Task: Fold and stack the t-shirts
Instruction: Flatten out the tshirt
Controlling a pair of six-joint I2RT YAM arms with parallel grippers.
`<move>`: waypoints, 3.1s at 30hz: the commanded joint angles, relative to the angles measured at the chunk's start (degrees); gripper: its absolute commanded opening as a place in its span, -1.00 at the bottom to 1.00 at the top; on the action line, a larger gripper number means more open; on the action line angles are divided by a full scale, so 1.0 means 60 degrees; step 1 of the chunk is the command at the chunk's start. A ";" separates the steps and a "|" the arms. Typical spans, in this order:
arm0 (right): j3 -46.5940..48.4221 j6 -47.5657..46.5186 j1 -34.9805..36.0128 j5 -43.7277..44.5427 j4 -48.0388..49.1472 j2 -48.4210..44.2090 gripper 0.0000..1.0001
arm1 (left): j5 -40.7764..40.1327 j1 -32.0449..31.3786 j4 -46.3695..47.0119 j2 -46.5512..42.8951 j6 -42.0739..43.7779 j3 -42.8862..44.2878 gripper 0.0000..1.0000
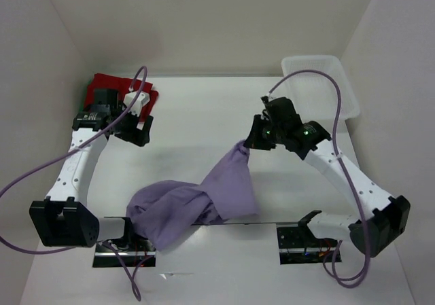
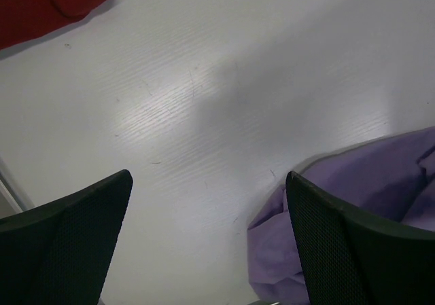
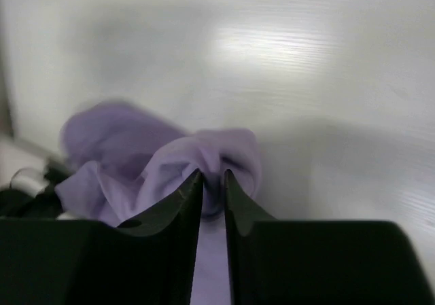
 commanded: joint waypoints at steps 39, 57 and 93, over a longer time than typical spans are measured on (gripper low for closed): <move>-0.5080 0.5758 0.2739 0.1651 0.0153 0.3230 1.00 | 0.0536 -0.6552 0.0666 0.2929 0.3288 -0.2532 1.00; -0.2766 0.3035 -0.0214 0.3251 0.0504 0.3831 -1.00 | -0.2646 -0.5000 0.2795 0.3898 0.2129 0.0249 -0.94; -0.4422 0.3063 -0.1465 0.2033 0.1736 0.3243 1.00 | 0.0913 0.0406 0.1449 0.4058 0.2935 -0.1990 -0.05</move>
